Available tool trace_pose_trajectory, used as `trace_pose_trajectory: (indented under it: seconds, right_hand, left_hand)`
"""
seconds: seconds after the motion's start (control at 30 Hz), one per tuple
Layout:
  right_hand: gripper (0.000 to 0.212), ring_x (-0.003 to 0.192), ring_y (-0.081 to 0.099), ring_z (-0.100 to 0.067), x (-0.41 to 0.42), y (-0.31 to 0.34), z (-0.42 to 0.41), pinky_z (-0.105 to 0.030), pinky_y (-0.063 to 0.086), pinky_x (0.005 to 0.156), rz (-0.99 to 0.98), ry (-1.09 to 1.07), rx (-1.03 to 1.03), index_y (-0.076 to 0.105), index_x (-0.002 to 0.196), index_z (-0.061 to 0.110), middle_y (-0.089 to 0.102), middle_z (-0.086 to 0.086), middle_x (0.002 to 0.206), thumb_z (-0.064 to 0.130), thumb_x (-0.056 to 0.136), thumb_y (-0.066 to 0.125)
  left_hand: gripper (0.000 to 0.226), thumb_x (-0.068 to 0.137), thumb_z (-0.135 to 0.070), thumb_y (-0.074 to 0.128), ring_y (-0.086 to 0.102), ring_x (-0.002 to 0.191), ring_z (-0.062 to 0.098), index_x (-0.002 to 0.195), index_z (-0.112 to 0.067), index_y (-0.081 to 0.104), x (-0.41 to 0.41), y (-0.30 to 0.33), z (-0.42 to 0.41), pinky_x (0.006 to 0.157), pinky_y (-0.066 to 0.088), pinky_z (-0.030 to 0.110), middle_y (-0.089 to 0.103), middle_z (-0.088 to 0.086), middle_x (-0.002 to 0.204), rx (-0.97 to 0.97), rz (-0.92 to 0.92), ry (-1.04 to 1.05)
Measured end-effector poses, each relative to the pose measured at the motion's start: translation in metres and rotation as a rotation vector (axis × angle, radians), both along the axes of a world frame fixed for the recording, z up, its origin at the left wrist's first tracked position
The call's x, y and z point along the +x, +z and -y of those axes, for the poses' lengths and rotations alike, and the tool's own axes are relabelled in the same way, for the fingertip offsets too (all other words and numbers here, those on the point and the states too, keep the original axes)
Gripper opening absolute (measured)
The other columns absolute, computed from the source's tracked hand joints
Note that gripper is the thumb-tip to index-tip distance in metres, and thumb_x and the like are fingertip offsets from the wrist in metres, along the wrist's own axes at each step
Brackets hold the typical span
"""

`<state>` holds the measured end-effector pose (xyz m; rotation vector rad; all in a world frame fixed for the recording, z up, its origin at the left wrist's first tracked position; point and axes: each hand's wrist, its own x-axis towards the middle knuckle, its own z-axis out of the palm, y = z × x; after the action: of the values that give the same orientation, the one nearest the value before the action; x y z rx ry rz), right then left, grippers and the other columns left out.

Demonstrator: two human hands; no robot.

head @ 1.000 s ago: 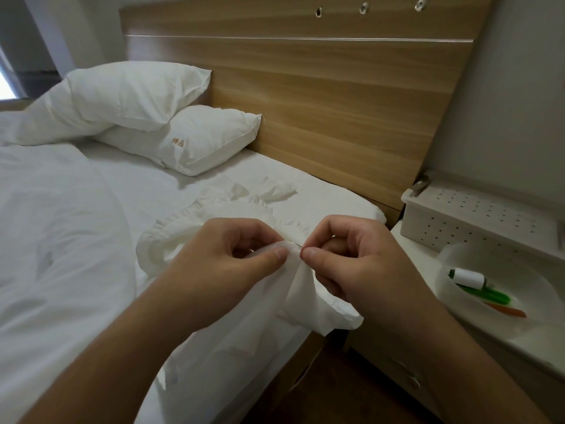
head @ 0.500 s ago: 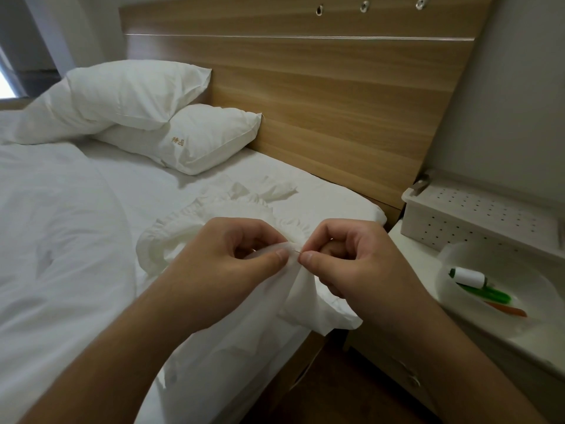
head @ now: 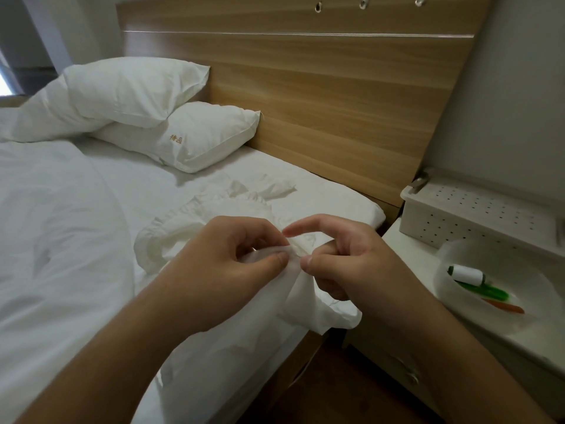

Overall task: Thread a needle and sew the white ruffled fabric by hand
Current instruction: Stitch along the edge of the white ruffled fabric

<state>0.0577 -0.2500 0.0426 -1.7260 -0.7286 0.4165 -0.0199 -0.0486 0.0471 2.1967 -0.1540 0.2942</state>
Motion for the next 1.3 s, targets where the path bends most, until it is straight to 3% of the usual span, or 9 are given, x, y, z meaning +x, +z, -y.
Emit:
trace_pose_trajectory:
  seconds: [0.17,0.43,0.73,0.9,1.17,1.3]
  right_hand:
    - [0.01,0.05,0.043,-0.013,0.001,-0.002,-0.002,-0.024,0.04,0.049,0.021,-0.035,-0.036,0.069,0.099,0.011,0.048,-0.006,0.055,0.005,0.096,0.062]
    - [0.006,0.05,0.045,-0.011,0.002,-0.007,-0.003,-0.024,0.041,0.05,0.059,-0.064,-0.03,0.068,0.092,0.01,0.051,-0.005,0.055,0.006,0.095,0.064]
    - [0.007,0.049,0.048,-0.008,0.002,-0.009,-0.004,-0.026,0.043,0.054,0.09,-0.096,-0.038,0.067,0.088,0.011,0.054,-0.003,0.054,0.01,0.095,0.068]
    - [0.008,0.048,0.045,-0.01,0.002,-0.011,-0.006,-0.028,0.042,0.054,0.104,-0.101,-0.043,0.066,0.087,0.012,0.051,-0.003,0.053,0.012,0.095,0.069]
    - [0.004,0.052,0.047,-0.013,0.002,-0.011,-0.006,-0.027,0.042,0.054,0.064,-0.099,-0.036,0.072,0.094,0.015,0.053,-0.016,0.06,0.015,0.096,0.069]
    - [0.008,0.049,0.044,-0.009,0.003,-0.009,-0.003,-0.021,0.04,0.052,0.021,-0.064,0.012,0.07,0.087,0.006,0.049,-0.003,0.055,0.009,0.094,0.07]
  left_hand:
    - [0.014,0.096,-0.025,0.072,0.075,0.085,0.009,0.094,-0.036,0.08,-0.001,0.002,0.002,0.074,0.062,0.036,0.077,-0.018,0.086,0.077,0.019,0.02]
    - [0.008,0.093,-0.035,0.071,0.074,0.085,0.006,0.093,-0.036,0.079,0.0,0.002,0.004,0.071,0.059,0.024,0.076,-0.019,0.084,0.11,0.021,0.064]
    - [0.008,0.092,-0.037,0.071,0.073,0.083,0.004,0.09,-0.036,0.078,-0.002,0.003,0.006,0.069,0.056,0.023,0.075,-0.02,0.081,0.125,0.027,0.083]
    - [0.008,0.093,-0.036,0.071,0.073,0.083,0.007,0.091,-0.036,0.078,-0.002,0.003,0.008,0.071,0.06,0.029,0.075,-0.018,0.081,0.139,0.023,0.077]
    - [0.011,0.094,-0.03,0.073,0.074,0.079,0.01,0.086,-0.034,0.079,-0.001,0.003,0.004,0.07,0.06,0.032,0.077,-0.014,0.079,0.082,0.03,0.073]
    - [0.01,0.093,-0.031,0.073,0.074,0.081,0.006,0.086,-0.033,0.08,-0.001,0.004,0.002,0.07,0.057,0.024,0.077,-0.015,0.08,0.07,0.009,0.093]
